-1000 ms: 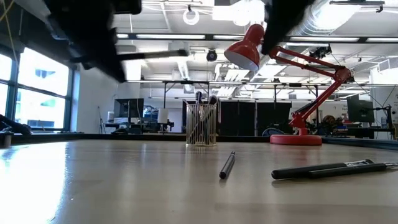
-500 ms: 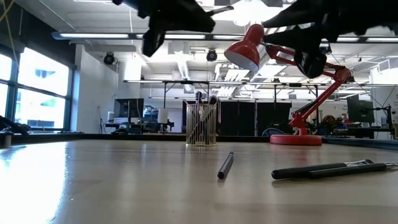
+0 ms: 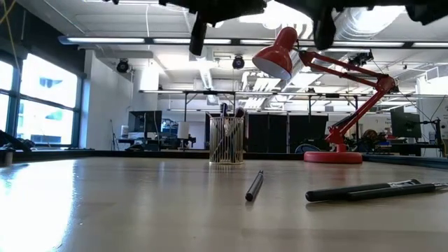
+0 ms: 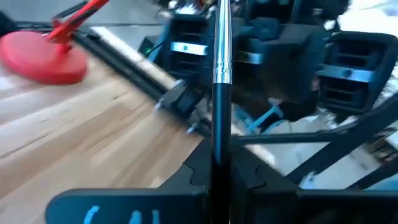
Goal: Pick & Place Makeup Brushes
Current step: Put the left foundation brush into the makeup brush holder
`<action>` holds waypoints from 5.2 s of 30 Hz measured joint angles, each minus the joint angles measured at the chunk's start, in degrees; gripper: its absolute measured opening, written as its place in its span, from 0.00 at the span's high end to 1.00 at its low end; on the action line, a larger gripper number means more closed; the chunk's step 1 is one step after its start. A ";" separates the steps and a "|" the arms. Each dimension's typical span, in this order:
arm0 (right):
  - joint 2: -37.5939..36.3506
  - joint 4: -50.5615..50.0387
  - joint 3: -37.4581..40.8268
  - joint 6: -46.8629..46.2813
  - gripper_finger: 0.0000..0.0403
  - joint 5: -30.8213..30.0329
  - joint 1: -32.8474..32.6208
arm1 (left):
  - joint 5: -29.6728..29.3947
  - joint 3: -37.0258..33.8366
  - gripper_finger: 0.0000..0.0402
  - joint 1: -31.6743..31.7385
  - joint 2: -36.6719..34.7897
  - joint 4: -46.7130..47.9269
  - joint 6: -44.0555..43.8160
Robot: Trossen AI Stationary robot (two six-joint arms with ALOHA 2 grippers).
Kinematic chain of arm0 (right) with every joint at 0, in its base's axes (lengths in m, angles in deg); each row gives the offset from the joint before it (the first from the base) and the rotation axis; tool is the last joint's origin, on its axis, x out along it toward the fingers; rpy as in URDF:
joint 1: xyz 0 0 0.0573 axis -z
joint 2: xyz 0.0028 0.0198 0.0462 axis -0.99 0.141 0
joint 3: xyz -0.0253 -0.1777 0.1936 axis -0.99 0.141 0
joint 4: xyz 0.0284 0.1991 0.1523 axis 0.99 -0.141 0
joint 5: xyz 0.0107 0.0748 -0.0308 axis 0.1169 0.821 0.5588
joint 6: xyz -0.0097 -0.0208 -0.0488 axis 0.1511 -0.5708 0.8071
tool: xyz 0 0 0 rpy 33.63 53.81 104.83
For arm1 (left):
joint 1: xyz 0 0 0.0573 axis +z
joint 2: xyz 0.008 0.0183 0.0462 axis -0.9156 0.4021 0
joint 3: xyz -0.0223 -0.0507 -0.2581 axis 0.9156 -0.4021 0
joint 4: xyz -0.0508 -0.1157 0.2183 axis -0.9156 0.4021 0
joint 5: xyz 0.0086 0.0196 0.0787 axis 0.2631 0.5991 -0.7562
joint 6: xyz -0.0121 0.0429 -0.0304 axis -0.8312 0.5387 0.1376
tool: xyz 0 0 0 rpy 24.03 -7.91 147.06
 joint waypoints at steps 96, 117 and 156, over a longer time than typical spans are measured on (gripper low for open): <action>0.39 -20.00 -5.08 -3.19 0.99 27.46 9.63 | 14.00 -0.24 0.95 3.59 0.42 4.74 1.97; 0.35 -28.46 -5.08 -1.62 0.53 27.97 13.84 | 6.50 -0.28 0.96 5.05 0.40 17.22 8.12; 0.35 -33.08 -5.08 -10.57 0.53 0.16 20.39 | 66.12 -0.07 0.97 45.97 7.84 -8.59 41.77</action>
